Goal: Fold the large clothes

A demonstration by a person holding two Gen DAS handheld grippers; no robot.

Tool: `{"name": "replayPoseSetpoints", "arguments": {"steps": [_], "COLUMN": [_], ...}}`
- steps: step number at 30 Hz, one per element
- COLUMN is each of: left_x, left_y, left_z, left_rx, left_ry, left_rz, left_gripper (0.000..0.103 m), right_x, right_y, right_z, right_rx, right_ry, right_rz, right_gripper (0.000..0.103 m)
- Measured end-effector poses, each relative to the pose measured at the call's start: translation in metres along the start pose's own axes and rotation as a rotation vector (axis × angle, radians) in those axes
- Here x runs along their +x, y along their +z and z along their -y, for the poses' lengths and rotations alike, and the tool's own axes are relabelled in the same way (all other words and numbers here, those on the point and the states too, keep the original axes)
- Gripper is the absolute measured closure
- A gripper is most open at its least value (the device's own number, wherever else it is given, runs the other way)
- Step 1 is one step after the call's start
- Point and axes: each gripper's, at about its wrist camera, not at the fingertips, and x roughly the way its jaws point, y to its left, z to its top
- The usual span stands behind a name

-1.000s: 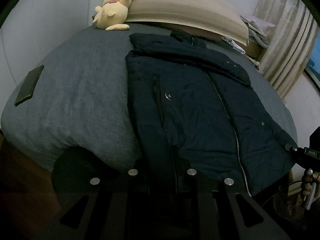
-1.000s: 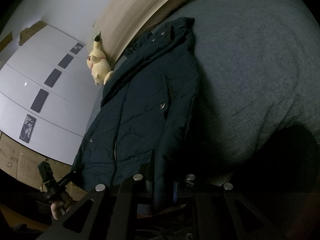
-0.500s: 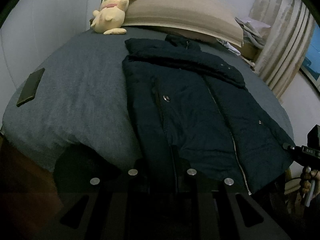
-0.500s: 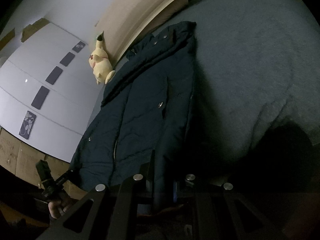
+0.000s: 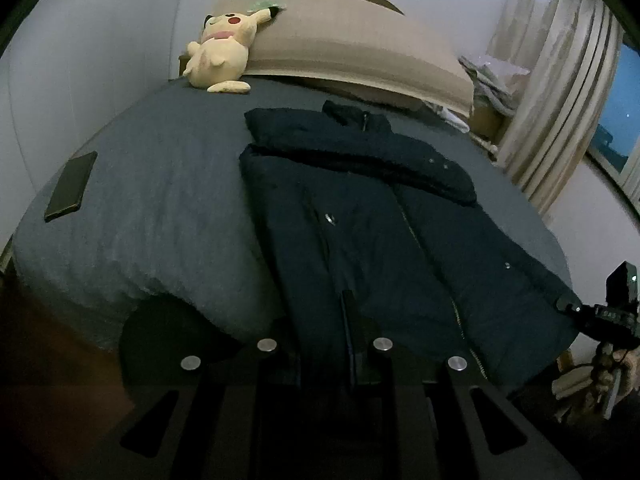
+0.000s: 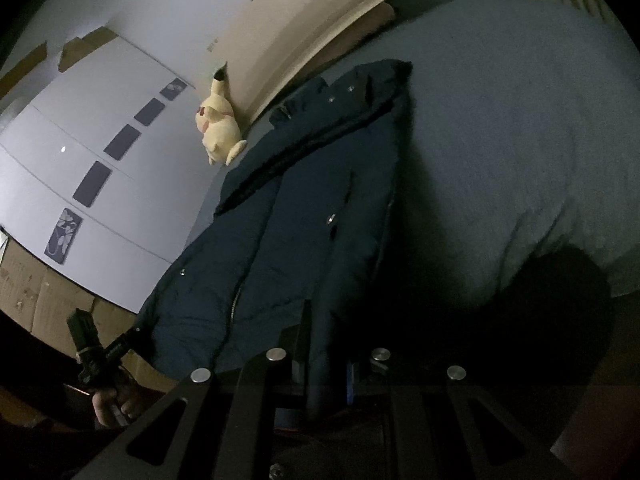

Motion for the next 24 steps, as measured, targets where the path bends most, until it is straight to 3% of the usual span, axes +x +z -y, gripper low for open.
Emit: {"name": "replayPoseSetpoints", "arguments": {"steps": [6,15,24], "left_x": [-0.005,0.001,-0.008], "left_y": [0.007,0.001,0.015], "left_z": [-0.004,-0.008,-0.007], "left_rx": [-0.014,-0.034,-0.045], "left_ry": [-0.012,-0.010,-0.054], "left_rz": [0.024,-0.001,0.063], "left_gripper": [0.087,0.088,0.088], "right_x": [-0.007,-0.006,-0.013], "right_y": [0.006,0.000,0.011], "right_z": [-0.004,-0.003,-0.005], "right_rx": [-0.010,0.001,-0.005], "right_ry": [0.017,0.015,0.050], "right_rz": [0.021,0.009,0.044], "right_gripper": [0.091,0.091,0.091]}}
